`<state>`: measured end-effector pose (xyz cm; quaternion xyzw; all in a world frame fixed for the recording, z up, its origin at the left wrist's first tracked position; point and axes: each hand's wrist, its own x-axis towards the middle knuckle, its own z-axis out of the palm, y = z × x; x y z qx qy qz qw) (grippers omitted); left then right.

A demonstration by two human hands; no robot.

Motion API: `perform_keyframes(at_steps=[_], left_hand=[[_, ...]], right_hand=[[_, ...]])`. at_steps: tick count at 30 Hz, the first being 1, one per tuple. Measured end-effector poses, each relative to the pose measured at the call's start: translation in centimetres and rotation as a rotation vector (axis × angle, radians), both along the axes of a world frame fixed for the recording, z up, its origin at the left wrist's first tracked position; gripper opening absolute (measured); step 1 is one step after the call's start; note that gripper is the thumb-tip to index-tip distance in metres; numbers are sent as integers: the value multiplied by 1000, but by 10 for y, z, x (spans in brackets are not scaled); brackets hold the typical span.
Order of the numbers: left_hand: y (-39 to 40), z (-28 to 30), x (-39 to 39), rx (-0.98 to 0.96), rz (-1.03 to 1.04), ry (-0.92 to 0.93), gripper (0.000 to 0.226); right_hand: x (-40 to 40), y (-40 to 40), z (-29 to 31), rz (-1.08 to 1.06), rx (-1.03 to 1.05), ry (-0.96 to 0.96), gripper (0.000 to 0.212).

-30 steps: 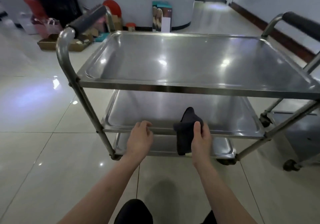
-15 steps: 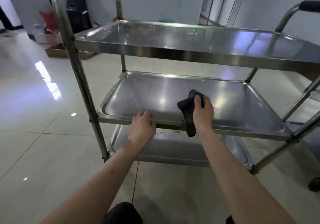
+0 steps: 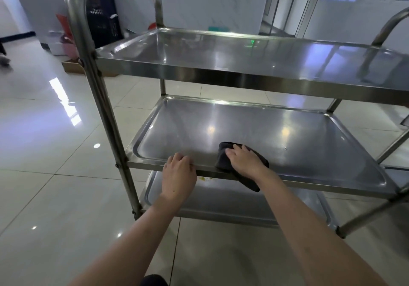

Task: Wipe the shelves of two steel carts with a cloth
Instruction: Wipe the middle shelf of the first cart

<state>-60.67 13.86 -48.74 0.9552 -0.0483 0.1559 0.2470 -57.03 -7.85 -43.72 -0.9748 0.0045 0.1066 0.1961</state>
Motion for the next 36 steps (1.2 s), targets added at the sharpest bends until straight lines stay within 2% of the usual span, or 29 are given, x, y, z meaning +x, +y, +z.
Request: perform_keyframes(at_steps=[2,9,14,20,22,26,32,36], left_hand=[[2,-3,4,5,2,-16,25],[8,-6,-2,-23,4,-74,16],[30,-13,7,-4,-42,-85,14],[71,-18,11,26,138,-169,12],[73,-25,9,70,131,-200,16],[76,-37,6,78,62,-246,6],[82,-30,11,135,73,-211,10],[98,-26,13,127,44,-165,19]], right_hand=[[14,3,-11,81,-105,36,58],[48,31,-26,66,-209,-23,66],[40,3,-30,28,-240,-71,67],[37,-17,-26,-9,-335,-4,72],[42,-2,-30,6,-322,-21,71],[61,43,-36,37,-292,-75,71],[71,136,-38,248,-219,-126,68],[58,118,-37,238,-51,-113,58]])
